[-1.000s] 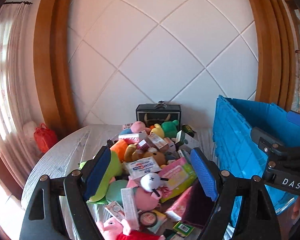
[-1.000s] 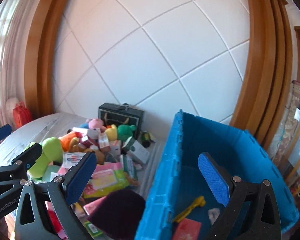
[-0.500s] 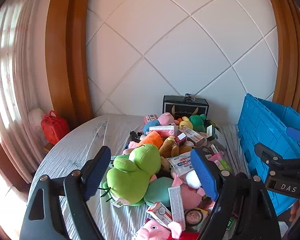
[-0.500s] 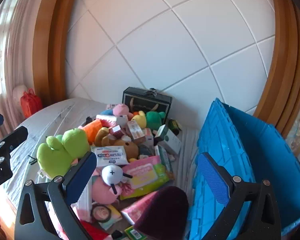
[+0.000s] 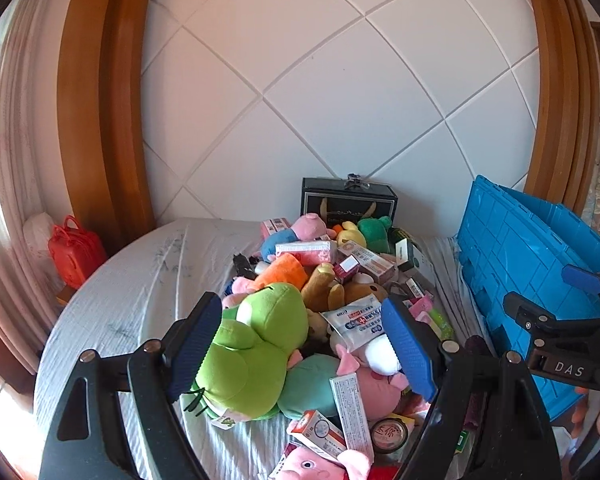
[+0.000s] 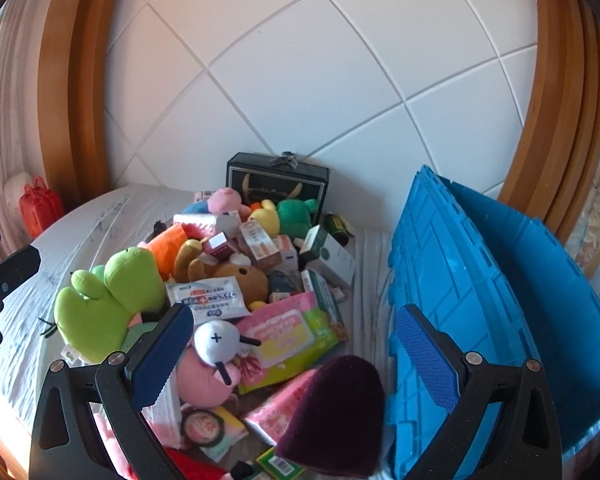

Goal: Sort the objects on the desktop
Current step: 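Move both tools back over the pile of toys and boxes, then grasp the red-and-white box with the left tool while the right tool grasps the white tube box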

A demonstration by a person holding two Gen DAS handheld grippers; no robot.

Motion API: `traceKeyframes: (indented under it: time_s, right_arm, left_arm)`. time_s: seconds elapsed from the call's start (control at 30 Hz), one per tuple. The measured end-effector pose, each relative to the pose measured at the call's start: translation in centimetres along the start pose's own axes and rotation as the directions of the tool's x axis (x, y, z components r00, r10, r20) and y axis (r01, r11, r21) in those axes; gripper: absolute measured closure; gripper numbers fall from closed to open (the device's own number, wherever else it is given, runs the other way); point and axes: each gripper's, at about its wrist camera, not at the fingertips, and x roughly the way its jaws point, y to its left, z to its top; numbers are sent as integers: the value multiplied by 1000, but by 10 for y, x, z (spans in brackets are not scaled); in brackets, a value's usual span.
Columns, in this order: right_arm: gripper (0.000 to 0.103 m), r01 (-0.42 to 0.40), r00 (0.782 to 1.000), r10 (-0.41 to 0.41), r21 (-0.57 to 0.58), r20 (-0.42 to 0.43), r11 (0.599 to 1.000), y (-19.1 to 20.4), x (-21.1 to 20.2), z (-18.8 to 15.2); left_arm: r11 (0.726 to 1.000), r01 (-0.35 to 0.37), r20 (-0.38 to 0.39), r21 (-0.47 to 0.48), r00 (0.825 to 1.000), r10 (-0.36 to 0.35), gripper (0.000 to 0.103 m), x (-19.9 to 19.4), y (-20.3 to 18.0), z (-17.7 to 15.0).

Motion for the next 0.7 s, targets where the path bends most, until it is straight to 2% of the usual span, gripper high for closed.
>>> traceKeyframes:
  time_s: [0.1, 0.17, 0.27, 0.37, 0.47, 0.57, 0.67, 0.7]
  right_arm:
    - [0, -8, 997, 10, 36, -71, 999, -9, 23, -22]
    - [0, -24, 990, 33, 65, -139, 998, -15, 42, -43]
    - [0, -26, 966, 52, 106, -254, 994, -20, 73, -83]
    - [0, -21, 946, 63, 133, -319, 991, -24, 90, -114]
    - [0, -28, 935, 80, 155, -345, 988, -28, 93, -131]
    - [0, -41, 933, 96, 163, -346, 986, -30, 90, -134]
    - [0, -112, 930, 169, 187, -326, 976, -25, 86, -133]
    - [1, -133, 929, 189, 189, -318, 973, -21, 84, -132]
  left_arm:
    - [999, 28, -80, -18, 996, -29, 21, 29, 12, -20]
    - [1000, 22, -149, -16, 989, -24, 21, 52, 18, -41]
    - [1000, 10, -253, -10, 967, -12, 21, 83, 24, -76]
    - [1000, 19, -321, 1, 947, -18, 21, 101, 25, -104]
    - [999, 22, -351, 26, 936, -11, 21, 106, 22, -120]
    - [999, 53, -397, -3, 916, -50, 21, 114, 21, -129]
    - [997, 76, -431, -25, 899, -79, 21, 125, 16, -141]
    - [997, 74, -450, -20, 890, -75, 26, 130, 13, -146]
